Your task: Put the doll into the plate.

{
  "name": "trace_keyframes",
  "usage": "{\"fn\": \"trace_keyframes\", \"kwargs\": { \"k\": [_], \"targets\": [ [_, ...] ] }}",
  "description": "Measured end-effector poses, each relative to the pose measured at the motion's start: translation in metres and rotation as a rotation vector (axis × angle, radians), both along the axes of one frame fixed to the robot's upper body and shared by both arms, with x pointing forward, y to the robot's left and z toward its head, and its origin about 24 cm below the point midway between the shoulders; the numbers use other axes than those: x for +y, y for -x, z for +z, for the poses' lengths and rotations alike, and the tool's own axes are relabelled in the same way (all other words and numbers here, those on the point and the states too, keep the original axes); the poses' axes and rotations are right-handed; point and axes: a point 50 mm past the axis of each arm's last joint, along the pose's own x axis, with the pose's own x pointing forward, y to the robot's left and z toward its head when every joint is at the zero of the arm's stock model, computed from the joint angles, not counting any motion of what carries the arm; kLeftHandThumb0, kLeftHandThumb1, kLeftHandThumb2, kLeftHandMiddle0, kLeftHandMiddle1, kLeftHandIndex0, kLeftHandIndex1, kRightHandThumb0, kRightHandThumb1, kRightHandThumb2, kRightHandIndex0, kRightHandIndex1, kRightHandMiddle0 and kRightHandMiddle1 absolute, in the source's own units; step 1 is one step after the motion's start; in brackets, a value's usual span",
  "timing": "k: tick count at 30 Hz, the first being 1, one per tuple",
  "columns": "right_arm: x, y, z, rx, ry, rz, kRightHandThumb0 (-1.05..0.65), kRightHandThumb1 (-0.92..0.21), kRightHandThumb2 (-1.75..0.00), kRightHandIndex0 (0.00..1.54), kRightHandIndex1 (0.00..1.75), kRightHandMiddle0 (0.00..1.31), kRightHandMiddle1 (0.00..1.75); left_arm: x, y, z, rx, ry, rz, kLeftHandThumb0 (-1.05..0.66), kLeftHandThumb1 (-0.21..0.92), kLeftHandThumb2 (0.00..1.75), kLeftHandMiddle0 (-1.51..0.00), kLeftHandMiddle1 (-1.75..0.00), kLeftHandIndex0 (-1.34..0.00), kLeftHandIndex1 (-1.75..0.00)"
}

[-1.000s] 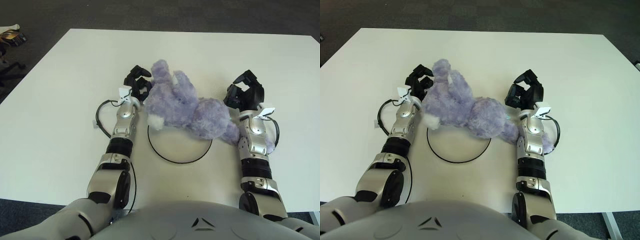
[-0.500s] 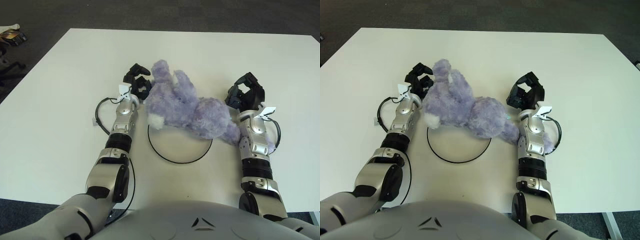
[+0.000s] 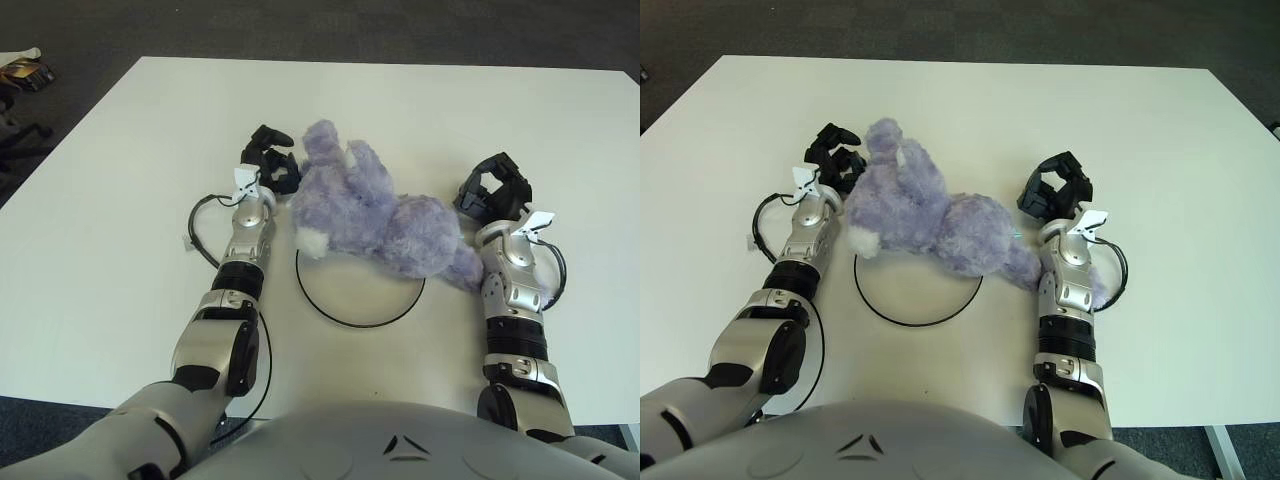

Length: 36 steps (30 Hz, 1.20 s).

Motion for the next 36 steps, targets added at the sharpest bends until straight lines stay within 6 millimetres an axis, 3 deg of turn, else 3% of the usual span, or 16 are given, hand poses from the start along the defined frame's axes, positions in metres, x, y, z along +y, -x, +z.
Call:
{"fn": "trace_keyframes", "kwargs": {
  "k": [18, 36],
  "targets": [
    [-0.0045, 0.0011, -0.0006, -0.002, -0.003, -0.02, -0.53, -0.2, -1.47, 1.32, 1.75, 0.72, 1.75, 0.0039, 0.0016, 0.0021, -0.07, -0.008, 0.055, -0.01, 0.11, 1.56, -0.65, -1.75, -0.64, -1.75],
    [-0.0097, 0.0041, -0.0005, -0.005, -0.011, -0.058, -0.53, -0.2, -1.47, 1.32, 1.75, 0.72, 1.75, 0.0032, 0.0098, 0.0091, -0.149, -0.026, 0.058, -0.01, 0.15, 1.51, -0.62, -1.75, -0.61, -1.75]
  ]
}}
